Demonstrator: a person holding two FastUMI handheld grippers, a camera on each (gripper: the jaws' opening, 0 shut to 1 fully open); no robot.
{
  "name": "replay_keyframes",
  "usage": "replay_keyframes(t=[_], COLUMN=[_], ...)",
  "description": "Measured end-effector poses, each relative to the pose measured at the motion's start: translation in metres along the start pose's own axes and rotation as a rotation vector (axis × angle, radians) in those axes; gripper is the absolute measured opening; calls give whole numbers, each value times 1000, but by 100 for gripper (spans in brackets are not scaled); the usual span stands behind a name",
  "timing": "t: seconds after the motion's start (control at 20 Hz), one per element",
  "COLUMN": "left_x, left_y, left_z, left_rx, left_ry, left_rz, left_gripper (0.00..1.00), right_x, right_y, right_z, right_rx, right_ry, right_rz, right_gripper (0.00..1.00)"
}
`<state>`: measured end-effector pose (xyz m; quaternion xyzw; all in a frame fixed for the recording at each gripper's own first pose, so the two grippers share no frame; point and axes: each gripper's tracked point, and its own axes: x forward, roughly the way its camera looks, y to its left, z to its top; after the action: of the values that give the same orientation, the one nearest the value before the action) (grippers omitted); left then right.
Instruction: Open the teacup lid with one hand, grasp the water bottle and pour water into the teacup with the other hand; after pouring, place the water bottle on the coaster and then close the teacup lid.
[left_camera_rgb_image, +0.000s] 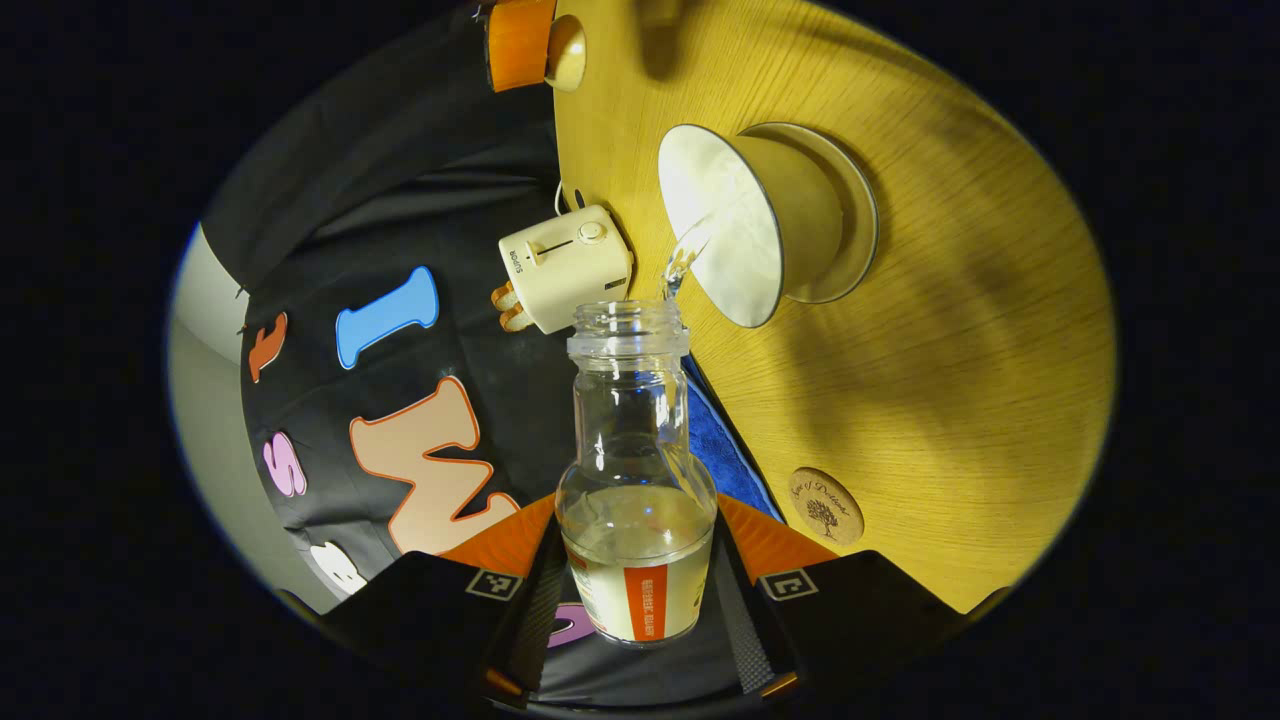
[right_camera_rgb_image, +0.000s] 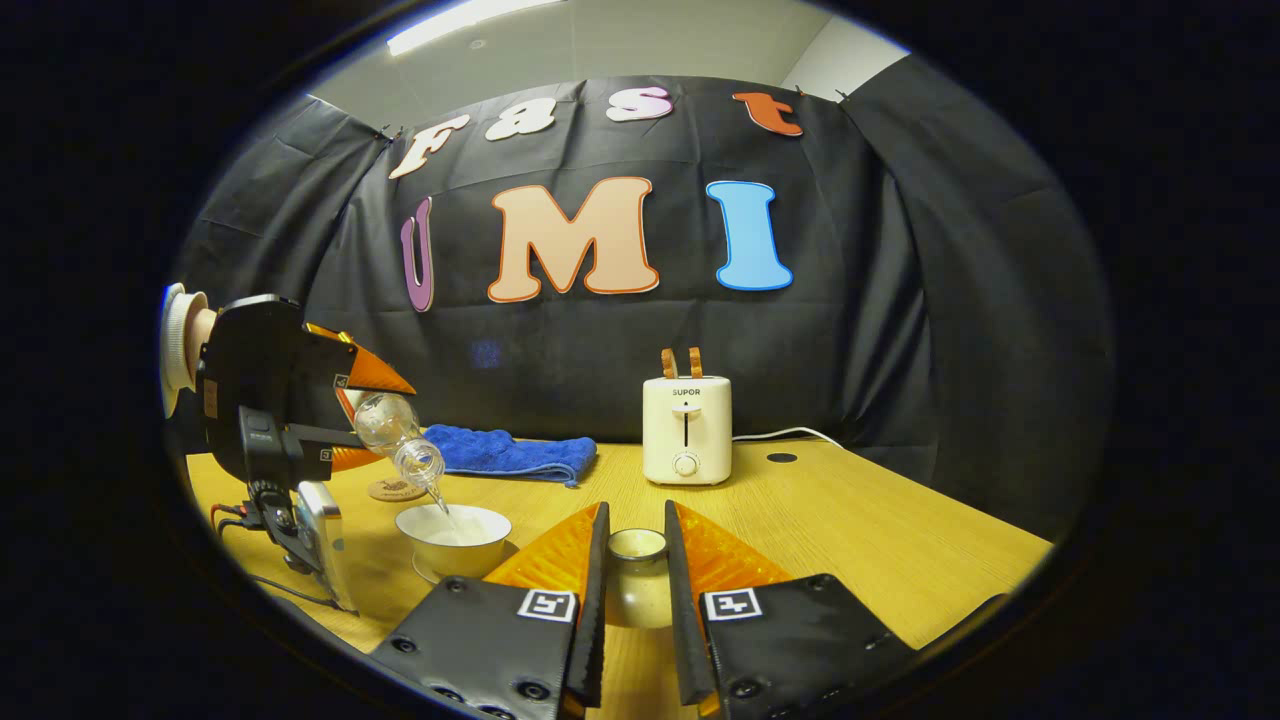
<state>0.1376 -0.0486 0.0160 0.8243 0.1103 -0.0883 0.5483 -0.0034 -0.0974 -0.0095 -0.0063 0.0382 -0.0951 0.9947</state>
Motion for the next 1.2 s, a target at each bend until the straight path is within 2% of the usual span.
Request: replay_keyframes(t=[0.5, 1.0, 1.1, 1.2], left_x=[-9, 0, 1, -2], left_y=[25, 5, -1, -14], left_z=[-11, -2, -1, 1], left_rx=[50, 77, 40, -74], left_ry=[17, -3, -8, -22], left_rz=[37, 6, -20, -64], left_gripper=[70, 70, 70, 70], right_x=[0, 1, 1, 1], right_y=[0, 0, 0, 0], right_z=[0, 1, 1, 0], right_rx=[0, 1, 1, 1], right_ry=[0, -1, -1, 0], right_rz=[0, 0, 0, 0], right_gripper=[32, 32, 32, 32])
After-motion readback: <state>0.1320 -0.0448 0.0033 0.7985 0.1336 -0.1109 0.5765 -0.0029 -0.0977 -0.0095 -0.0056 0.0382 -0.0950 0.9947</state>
